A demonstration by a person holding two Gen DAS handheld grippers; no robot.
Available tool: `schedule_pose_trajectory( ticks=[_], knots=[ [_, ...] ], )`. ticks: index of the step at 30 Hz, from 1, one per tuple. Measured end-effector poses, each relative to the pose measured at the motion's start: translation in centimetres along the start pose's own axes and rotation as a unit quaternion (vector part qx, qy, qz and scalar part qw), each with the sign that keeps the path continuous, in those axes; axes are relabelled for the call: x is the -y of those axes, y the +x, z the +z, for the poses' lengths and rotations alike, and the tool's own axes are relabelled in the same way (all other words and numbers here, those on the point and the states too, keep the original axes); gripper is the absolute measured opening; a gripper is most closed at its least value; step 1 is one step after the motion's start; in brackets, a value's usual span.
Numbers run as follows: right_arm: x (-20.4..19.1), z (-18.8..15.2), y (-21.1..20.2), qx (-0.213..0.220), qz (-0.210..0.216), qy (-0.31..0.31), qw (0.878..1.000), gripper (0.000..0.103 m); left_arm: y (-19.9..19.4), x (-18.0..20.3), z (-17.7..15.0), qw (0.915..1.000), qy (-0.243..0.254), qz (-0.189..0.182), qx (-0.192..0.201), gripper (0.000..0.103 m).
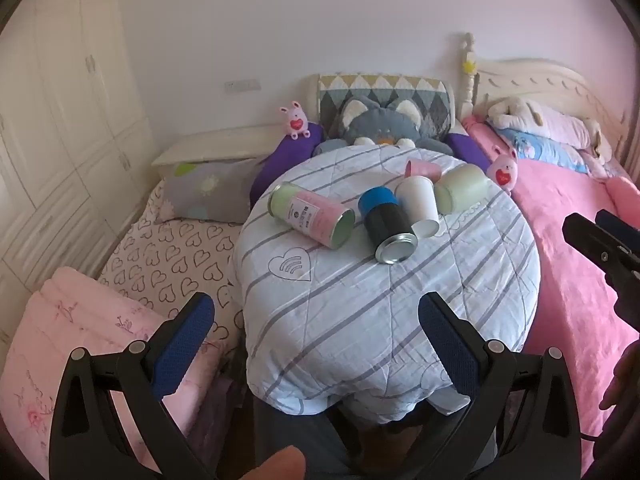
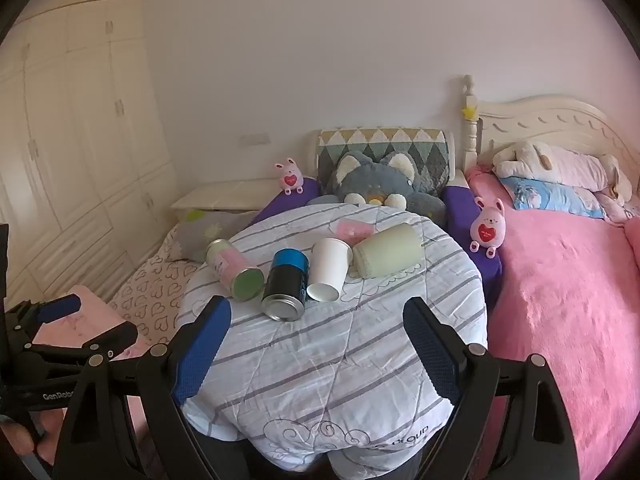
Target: Flip cup upright
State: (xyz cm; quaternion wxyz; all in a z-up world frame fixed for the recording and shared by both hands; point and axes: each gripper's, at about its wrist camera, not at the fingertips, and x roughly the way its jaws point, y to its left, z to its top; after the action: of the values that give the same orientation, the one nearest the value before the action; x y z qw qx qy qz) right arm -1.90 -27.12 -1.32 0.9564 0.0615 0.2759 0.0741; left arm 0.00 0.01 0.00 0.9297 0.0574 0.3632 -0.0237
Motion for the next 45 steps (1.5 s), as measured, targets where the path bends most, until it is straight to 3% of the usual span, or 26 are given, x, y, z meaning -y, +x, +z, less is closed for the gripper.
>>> schedule_pose_trajectory(
  ticks=[45],
  knots=[
    [0.8, 0.5, 2.5, -0.015, 0.016, -0.003, 1.000, 0.089, 1.6, 0.0, 0.7, 0.9998, -0.005, 0.013, -0.013, 0.103]
  ],
)
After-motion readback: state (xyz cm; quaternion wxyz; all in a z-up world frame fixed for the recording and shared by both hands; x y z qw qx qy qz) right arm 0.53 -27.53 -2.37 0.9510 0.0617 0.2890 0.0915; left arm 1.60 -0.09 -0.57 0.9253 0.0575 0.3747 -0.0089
